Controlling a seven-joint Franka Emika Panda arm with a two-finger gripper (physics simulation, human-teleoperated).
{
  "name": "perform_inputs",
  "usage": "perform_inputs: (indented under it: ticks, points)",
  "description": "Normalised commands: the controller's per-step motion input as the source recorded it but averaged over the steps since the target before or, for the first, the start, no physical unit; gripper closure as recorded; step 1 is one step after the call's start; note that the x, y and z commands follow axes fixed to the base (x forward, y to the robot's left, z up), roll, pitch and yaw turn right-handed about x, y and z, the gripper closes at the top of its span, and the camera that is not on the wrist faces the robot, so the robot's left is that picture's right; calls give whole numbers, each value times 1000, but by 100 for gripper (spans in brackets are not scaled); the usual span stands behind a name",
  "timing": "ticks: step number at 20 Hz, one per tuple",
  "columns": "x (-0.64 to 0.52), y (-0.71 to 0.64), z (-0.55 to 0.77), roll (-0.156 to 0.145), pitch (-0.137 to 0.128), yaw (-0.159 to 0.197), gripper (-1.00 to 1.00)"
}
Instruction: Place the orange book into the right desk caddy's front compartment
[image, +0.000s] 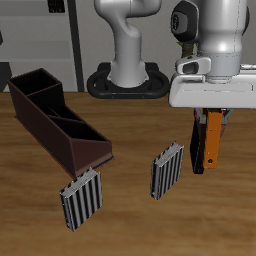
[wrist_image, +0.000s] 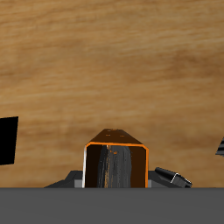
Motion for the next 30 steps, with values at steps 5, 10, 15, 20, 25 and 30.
perform_inputs:
  ticks: [5,10,15,20,25,30]
  points:
    - [-458,-53,737,18,-94,34,100]
    - [-655,-117,752,12,-104,85,100]
    - [-596,-161,273,14,2,47,100]
    - [-558,-350,262,-27,-13,32,100]
    - [-642,-429,353,1,-4,10,100]
    - [-504,-334,274,-30,-42,28,100]
